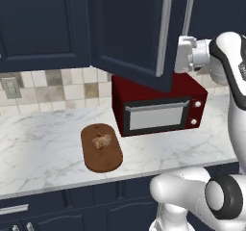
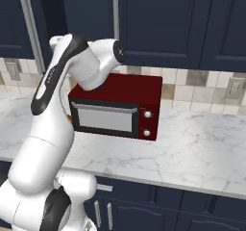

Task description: Open the cabinet, retrieve the rolling pin, and place it next to the meat on the cutting board to prepare for tenderizing.

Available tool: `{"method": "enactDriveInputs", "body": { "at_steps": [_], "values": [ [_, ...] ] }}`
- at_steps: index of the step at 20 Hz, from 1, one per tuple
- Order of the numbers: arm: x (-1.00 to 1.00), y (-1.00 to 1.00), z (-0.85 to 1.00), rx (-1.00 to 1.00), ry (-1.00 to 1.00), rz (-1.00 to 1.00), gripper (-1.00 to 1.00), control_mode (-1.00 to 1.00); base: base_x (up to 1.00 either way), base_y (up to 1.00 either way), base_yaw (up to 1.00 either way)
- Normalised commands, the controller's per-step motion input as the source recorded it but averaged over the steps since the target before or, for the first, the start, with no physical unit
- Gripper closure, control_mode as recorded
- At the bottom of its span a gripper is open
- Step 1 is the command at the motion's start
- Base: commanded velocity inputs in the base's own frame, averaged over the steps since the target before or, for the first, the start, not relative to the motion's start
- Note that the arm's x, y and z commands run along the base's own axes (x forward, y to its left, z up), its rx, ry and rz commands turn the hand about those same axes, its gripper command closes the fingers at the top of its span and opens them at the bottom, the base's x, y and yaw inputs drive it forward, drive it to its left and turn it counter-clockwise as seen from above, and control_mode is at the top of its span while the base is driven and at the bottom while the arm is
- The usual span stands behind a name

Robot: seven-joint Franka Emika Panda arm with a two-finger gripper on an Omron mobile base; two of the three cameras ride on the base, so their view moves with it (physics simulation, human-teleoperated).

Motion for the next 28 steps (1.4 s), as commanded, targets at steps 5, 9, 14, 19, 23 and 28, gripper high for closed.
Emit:
{"method": "enactDriveInputs", "body": {
  "at_steps": [5,9,14,19,23,28],
  "values": [
    [-0.62,0.98,-0.17,0.0,-0.01,0.08,-1.0,-1.0,0.0,0.0,0.0],
    [-0.02,0.99,-0.08,0.0,0.02,0.09,-1.0,-1.0,0.0,0.0,0.0],
    [0.12,0.99,-0.03,0.0,0.1,0.12,-1.0,-1.0,0.0,0.0,0.0],
    [0.09,0.6,-0.07,-0.04,0.08,0.08,-1.0,-1.0,0.0,0.0,0.0],
    [0.04,-0.09,-0.16,-0.05,0.0,0.0,-1.0,-1.0,0.0,0.0,0.0],
    [-0.07,-0.79,-0.01,0.0,-0.11,0.0,-1.0,-1.0,0.0,0.0,0.0]
  ]
}}
